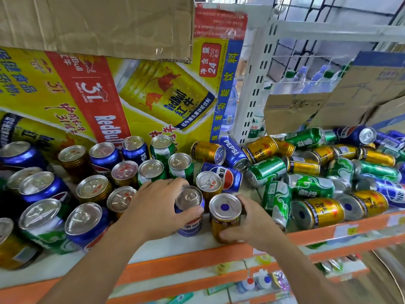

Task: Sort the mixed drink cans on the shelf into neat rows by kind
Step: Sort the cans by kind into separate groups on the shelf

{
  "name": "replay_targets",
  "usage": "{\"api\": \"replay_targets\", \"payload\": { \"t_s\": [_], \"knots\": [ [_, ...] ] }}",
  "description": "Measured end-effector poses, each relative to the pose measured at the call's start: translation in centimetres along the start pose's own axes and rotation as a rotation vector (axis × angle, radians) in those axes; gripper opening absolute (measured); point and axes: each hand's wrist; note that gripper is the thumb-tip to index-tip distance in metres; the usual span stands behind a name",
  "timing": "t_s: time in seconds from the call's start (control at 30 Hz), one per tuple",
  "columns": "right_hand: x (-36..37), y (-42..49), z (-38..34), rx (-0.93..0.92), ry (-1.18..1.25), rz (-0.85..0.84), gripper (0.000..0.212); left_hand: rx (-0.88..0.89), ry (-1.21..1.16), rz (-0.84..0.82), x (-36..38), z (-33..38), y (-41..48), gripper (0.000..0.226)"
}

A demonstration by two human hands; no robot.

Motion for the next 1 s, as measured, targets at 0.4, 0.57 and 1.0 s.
{"api": "replay_targets", "payload": {
  "t_s": [0.4, 0.57, 1.0],
  "knots": [
    [-4.3, 1.1, -6.7, -0.064, -0.695, -0.194, 0.074, 0.014, -0.023, 0.027, -1.1, 3.0, 2.7, 0.033],
    [-2.3, 1.9, -5.4, -0.239, -0.898, -0.161, 0.062, 0.024, 0.034, 0.061, -1.0, 2.9, 3.6, 0.041],
    [-5.8, 8.7, -1.5, -0.078, -0.566, -0.102, 0.04, -0.109, 0.056, -0.031, 0.2, 3.1, 4.1, 0.037]
  ]
}}
Point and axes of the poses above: each hand's wrist, its own y-axis towards the middle knuckle, its own x-axis out of the palm, z = x × y, and after that the axes turned 3 degrees about y, right-handed
